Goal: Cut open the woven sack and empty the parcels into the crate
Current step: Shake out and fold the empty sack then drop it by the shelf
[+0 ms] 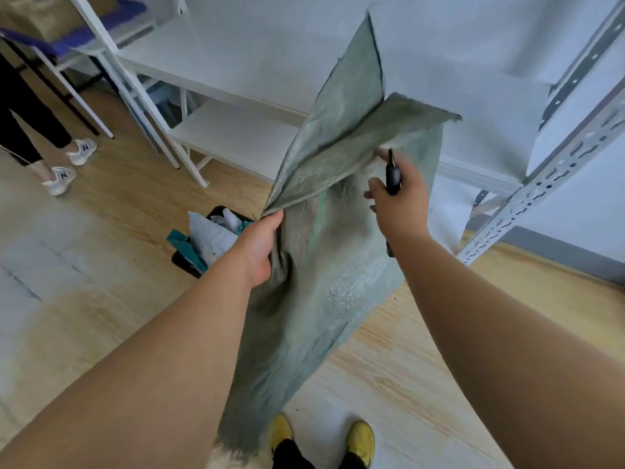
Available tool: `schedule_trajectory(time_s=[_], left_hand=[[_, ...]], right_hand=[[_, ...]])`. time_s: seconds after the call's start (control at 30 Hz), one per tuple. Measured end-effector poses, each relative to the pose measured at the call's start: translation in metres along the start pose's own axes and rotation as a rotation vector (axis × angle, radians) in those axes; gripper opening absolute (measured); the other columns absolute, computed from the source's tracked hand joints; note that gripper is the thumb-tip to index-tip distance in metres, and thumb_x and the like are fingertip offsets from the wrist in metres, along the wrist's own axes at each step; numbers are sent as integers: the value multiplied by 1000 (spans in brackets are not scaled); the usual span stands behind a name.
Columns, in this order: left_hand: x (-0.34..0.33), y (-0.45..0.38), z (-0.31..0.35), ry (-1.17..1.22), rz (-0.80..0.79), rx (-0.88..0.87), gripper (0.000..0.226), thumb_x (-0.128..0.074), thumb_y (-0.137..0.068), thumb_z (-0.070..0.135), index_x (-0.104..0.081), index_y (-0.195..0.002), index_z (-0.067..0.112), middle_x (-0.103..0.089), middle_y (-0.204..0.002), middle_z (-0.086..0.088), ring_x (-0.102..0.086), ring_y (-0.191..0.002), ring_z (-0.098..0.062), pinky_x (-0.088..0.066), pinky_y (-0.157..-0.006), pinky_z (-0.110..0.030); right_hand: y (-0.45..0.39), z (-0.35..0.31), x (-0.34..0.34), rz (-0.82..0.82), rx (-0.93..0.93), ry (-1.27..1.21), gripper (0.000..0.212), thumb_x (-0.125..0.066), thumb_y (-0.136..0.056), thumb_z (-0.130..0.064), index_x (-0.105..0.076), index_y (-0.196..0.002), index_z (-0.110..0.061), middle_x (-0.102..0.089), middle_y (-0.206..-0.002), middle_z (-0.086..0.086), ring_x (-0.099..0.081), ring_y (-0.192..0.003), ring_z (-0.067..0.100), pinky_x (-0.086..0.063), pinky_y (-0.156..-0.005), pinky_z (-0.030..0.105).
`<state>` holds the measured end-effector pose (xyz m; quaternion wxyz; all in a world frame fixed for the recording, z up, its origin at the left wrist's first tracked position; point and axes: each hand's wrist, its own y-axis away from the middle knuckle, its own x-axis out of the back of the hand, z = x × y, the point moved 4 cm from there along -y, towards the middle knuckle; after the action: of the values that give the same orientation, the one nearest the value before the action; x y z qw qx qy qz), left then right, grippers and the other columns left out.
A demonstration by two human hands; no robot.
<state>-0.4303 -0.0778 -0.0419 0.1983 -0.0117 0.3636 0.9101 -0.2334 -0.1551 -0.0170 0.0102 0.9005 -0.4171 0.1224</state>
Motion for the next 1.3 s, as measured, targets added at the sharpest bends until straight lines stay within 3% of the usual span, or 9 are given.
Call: schedule_trajectory(time_s=[0.1,0.23,0.4,0.53,0.6,0.7,1.03,1.17,1.3], left_hand=[[-12,-2,3,75,-27,28,39,-40,-99,47,-66,-96,17,-71,-95,-4,-65,-83,-18,-49,-69,-31],[-14,-7,8,194,-4,25,47,-40,-98,52,-68,-103,15,-72,-99,-8,-67,-91,-22,-51,-74,-36],[-6,-11,8,302,18,-16,49,-35,-99,52,-66,-114,16,-71,-107,-8,-67,-96,-24,-52,-76,-39],[19,-17,11,396,91,-78,47,-34,-100,51,-66,-115,19,-72,-107,-6,-66,-97,-25,-53,-84,-42],[44,-19,10,467,201,-96,46,-33,-100,49,-62,-122,21,-68,-115,-6,-64,-98,-25,-53,-79,-39],[85,-19,3,541,322,-92,51,-25,-102,48,-53,-134,21,-56,-135,-4,-56,-118,-26,-45,-97,-40],[135,-7,23,36,502,58,38,-43,-97,43,-60,-121,19,-60,-128,-9,-57,-116,-27,-47,-90,-36],[143,5,28,-290,496,174,15,-49,-93,34,-58,-86,23,-60,-89,-2,-54,-74,-19,-41,-65,-26],[151,4,32,-182,460,139,17,-49,-93,38,-57,-88,23,-60,-95,3,-57,-82,-15,-41,-75,-31]], right_hand=[[6,30,17,127,-235,8,35,-53,-91,-11,-58,-119,-31,-63,-119,-1,-71,-84,19,-58,-69,27],[36,85,45,162,-641,273,36,-61,-87,-28,-57,-122,-19,-66,-115,6,-63,-100,31,-50,-80,35],[72,127,49,183,-989,-4,66,-70,-66,-63,-61,-105,-10,-71,-86,10,-66,-71,30,-57,-77,42],[77,126,31,-11,-1090,-454,45,-76,-76,-48,-55,-95,-12,-54,-68,4,-48,-50,13,-48,-55,24],[78,115,20,-206,-1078,-636,37,-77,-78,-35,-55,-99,-14,-49,-67,0,-44,-48,8,-44,-45,19],[74,102,6,-430,-919,-412,27,-77,-81,-17,-57,-98,-11,-47,-65,1,-42,-50,10,-41,-46,22],[7,47,2,-291,-661,-565,21,-74,-83,-23,-54,-86,-19,-49,-68,-3,-41,-49,11,-37,-48,23],[-5,46,15,-236,-590,70,30,-81,-74,-27,-54,-73,-13,-47,-62,5,-42,-52,18,-40,-57,33],[-8,49,19,-58,-590,-46,34,-82,-73,-30,-62,-96,-14,-53,-68,2,-47,-56,17,-45,-59,32]])
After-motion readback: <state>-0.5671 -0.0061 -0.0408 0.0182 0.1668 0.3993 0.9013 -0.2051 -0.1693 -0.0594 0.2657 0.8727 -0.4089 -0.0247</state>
